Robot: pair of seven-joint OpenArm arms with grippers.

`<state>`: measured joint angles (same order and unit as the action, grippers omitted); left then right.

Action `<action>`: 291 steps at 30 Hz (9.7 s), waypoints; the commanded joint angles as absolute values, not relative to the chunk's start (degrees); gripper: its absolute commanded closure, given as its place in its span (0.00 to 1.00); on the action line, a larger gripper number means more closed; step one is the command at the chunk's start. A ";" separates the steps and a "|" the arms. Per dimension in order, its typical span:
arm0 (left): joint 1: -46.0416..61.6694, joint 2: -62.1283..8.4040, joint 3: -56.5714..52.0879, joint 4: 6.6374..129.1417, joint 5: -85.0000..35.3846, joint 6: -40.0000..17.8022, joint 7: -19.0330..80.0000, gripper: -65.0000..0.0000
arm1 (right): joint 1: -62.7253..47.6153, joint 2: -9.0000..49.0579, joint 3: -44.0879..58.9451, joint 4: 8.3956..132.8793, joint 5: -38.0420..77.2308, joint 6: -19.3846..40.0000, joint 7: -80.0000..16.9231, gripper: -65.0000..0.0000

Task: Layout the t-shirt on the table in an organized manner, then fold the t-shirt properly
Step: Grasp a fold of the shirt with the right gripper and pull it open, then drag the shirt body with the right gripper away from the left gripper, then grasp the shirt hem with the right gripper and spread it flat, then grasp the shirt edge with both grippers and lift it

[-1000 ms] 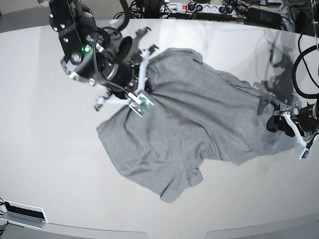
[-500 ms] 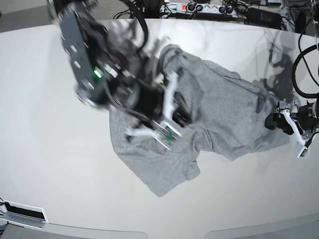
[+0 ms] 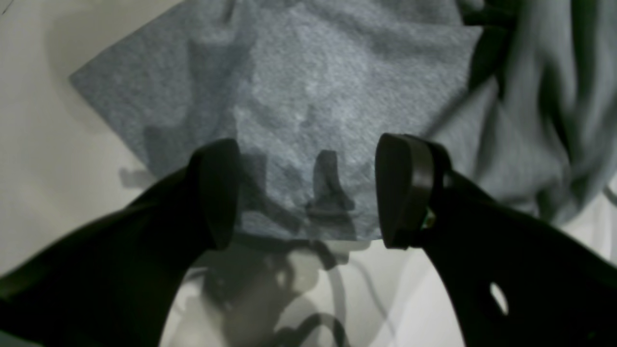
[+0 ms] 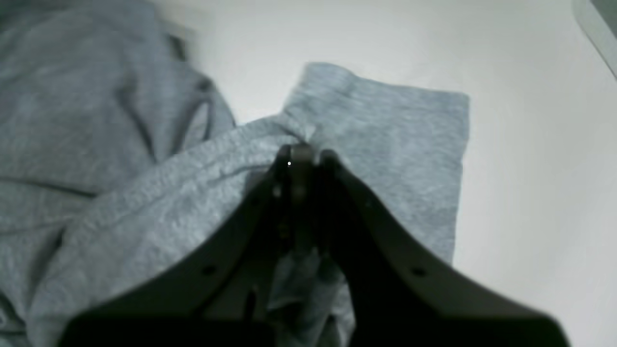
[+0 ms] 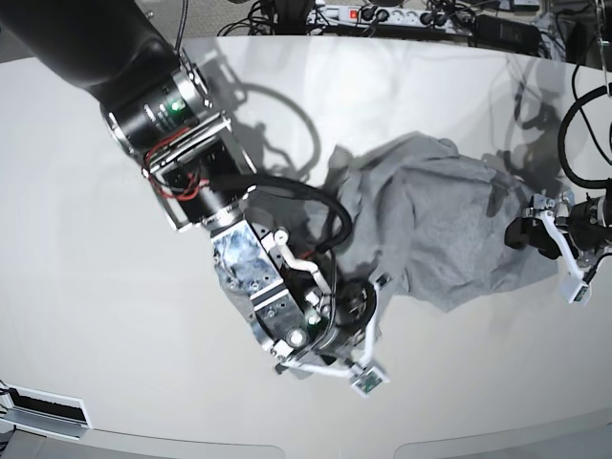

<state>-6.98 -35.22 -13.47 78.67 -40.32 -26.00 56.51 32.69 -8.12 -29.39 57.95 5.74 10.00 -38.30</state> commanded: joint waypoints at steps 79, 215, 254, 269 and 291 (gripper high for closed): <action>-7.75 -34.92 -13.91 79.50 -42.11 -29.85 56.05 0.34 | -3.31 6.22 -29.17 124.44 36.77 36.05 -64.69 0.99; -3.51 -27.94 -13.91 79.50 -66.50 -40.00 69.08 0.34 | 7.05 4.78 -24.71 82.72 6.07 18.24 -49.10 0.97; -3.31 -27.33 -13.89 83.02 -78.96 -40.00 77.93 0.42 | 6.33 9.06 -16.21 109.16 10.31 26.28 -54.24 1.00; -0.32 -8.95 -13.96 85.08 -52.58 -36.21 59.51 0.45 | 4.78 9.78 -11.68 108.57 10.76 28.49 -53.60 1.00; -0.32 9.00 -13.91 82.85 -18.70 -5.89 41.93 0.42 | 3.03 14.48 -11.68 108.57 18.26 33.43 -54.22 1.00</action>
